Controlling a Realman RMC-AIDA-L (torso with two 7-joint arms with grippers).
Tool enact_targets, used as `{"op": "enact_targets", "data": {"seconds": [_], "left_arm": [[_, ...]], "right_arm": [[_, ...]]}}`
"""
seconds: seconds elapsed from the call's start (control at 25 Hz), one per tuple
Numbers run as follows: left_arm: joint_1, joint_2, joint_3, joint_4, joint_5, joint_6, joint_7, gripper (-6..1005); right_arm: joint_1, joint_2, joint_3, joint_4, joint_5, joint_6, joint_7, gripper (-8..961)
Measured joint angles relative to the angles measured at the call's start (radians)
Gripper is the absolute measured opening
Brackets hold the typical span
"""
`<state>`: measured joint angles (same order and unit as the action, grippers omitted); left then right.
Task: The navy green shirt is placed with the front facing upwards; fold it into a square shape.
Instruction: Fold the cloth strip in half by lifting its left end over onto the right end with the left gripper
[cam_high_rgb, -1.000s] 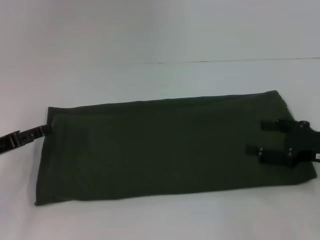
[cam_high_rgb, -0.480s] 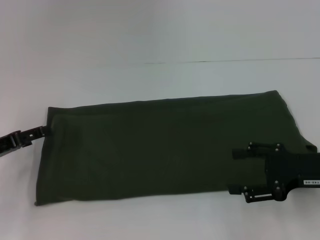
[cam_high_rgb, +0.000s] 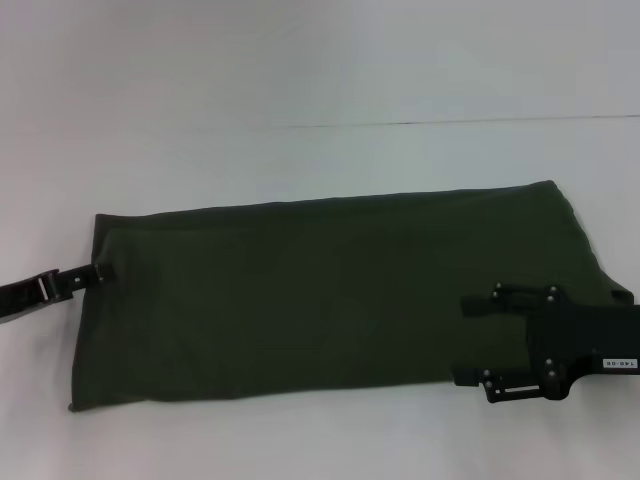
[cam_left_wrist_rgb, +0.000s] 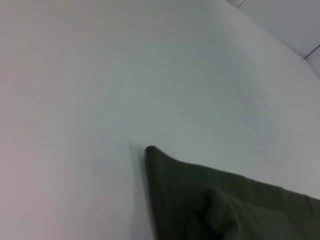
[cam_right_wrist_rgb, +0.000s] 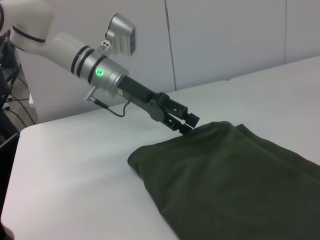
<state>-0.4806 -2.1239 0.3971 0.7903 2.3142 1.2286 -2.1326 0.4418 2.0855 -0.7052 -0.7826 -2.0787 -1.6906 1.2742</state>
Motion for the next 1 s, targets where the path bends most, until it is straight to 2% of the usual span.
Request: {"op": "enact_targets", "data": {"seconds": [1.0], "left_arm": [[0.005, -0.006, 0.017, -0.029, 0.019, -0.027, 0.0, 887]], "right_arm": [[0.018, 0.004, -0.002, 0.019, 0.001, 0.028, 0.011, 899]]}}
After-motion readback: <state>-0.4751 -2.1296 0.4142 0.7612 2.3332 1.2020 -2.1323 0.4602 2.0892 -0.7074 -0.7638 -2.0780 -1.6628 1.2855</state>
